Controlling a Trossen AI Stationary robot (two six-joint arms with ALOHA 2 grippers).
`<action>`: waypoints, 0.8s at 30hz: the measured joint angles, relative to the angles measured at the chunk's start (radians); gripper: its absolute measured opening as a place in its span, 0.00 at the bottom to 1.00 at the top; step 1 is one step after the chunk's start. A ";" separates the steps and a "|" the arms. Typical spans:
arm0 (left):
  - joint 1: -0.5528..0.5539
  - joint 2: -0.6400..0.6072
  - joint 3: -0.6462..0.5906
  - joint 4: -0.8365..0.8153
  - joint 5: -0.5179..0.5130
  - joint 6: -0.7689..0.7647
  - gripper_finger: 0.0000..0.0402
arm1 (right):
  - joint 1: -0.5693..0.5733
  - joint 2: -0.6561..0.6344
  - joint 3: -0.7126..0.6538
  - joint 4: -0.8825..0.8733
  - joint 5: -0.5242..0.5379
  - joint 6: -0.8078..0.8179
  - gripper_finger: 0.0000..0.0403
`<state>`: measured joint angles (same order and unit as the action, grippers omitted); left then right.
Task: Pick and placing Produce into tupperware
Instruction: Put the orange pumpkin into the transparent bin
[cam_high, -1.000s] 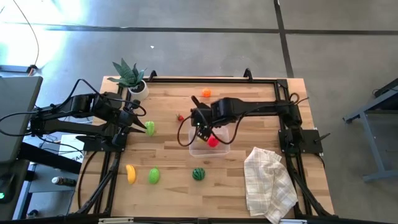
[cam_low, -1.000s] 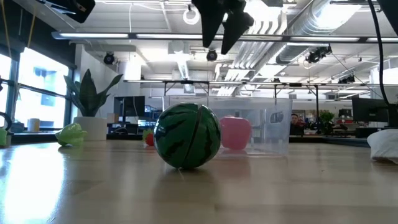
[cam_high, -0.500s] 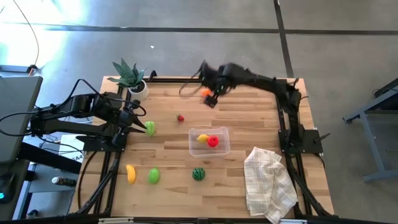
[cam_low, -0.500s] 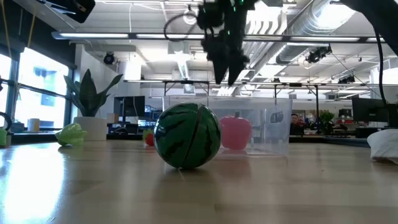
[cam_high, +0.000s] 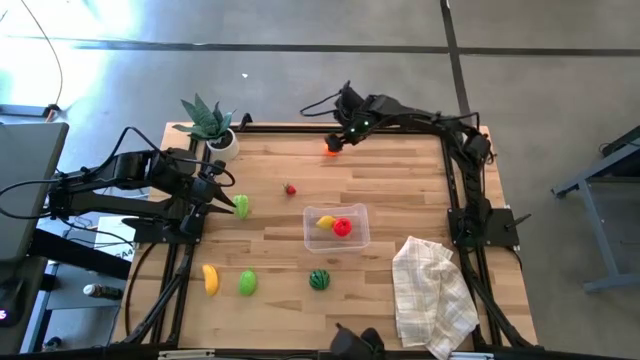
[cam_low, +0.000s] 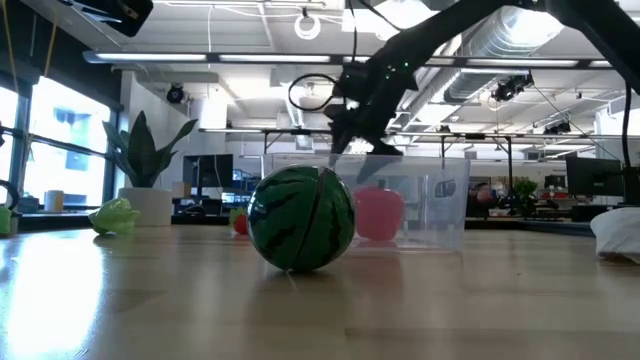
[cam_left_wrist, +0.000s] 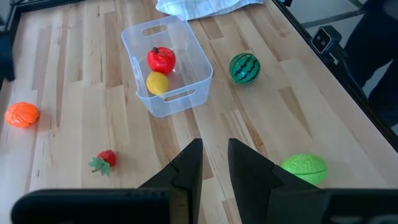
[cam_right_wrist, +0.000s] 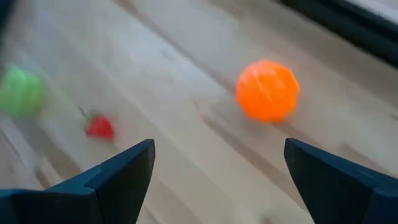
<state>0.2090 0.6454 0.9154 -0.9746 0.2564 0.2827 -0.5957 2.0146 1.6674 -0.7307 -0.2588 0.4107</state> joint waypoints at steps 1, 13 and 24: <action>0.000 0.000 0.000 0.000 0.000 0.000 0.17 | 0.004 0.000 -0.014 0.042 0.006 0.029 0.86; 0.000 0.000 0.000 0.000 0.000 0.000 0.17 | 0.064 0.191 0.170 0.005 0.079 0.252 0.86; 0.000 0.000 0.000 0.000 0.000 0.000 0.17 | 0.065 0.414 0.642 -0.470 0.208 0.184 0.86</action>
<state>0.2092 0.6453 0.9154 -0.9745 0.2565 0.2825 -0.5308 2.4284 2.3091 -1.2003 -0.0506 0.5950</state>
